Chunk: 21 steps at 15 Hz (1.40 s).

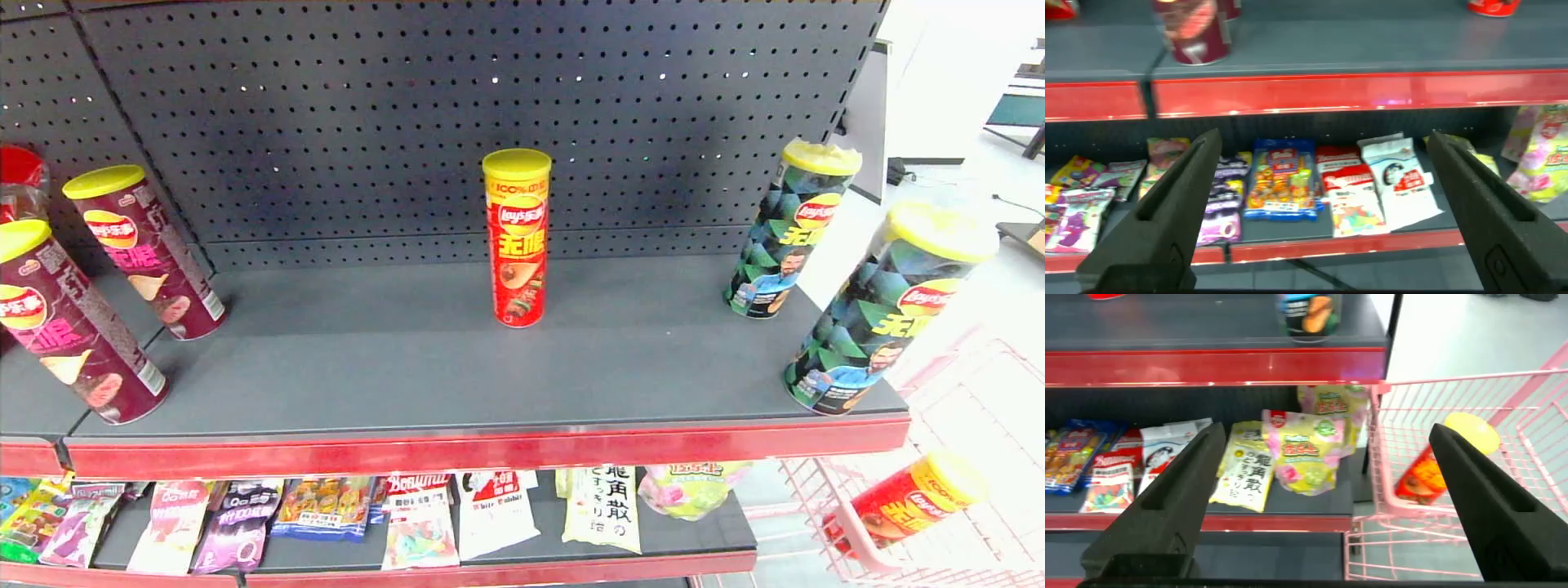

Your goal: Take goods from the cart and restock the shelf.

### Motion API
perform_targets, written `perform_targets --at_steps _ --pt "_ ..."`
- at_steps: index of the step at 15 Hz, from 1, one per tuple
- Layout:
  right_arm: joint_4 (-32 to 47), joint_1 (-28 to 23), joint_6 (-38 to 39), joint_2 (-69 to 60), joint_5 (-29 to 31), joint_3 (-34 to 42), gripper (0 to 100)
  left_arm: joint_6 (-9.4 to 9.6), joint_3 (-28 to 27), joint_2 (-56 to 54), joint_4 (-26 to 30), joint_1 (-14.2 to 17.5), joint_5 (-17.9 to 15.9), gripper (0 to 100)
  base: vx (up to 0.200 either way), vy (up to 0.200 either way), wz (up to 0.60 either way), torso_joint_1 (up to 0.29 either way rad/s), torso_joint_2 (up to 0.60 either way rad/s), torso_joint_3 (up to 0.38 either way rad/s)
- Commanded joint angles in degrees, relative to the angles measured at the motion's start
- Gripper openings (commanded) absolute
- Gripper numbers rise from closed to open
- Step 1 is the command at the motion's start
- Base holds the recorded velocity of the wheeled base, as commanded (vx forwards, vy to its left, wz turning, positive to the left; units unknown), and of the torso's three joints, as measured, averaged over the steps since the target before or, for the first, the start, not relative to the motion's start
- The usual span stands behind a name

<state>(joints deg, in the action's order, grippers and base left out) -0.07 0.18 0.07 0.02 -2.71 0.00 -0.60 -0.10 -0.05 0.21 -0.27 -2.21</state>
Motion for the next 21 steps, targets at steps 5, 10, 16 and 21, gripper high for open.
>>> perform_targets --at_steps 5,10,16,21 --pt "0.0 0.0 0.0 0.1 0.0 0.0 100 -0.02 0.0 0.0 0.0 0.0 0.0 100 0.000 -0.160 0.00 0.002 0.00 0.003" --pt "0.0 0.0 0.0 0.1 -0.1 0.0 100 -0.02 0.0 0.0 0.0 0.0 0.0 100 -0.080 0.000 0.00 0.001 0.00 0.002" --pt "0.0 0.0 0.1 0.0 -0.1 0.0 100 -0.02 0.0 0.0 0.0 0.0 0.0 100 -0.100 0.000 0.00 0.004 0.00 0.000" --pt "0.0 0.0 0.2 0.0 0.0 0.0 100 -0.02 0.0 0.0 0.0 0.0 0.0 100 0.000 0.000 -0.60 0.008 0.00 0.004"
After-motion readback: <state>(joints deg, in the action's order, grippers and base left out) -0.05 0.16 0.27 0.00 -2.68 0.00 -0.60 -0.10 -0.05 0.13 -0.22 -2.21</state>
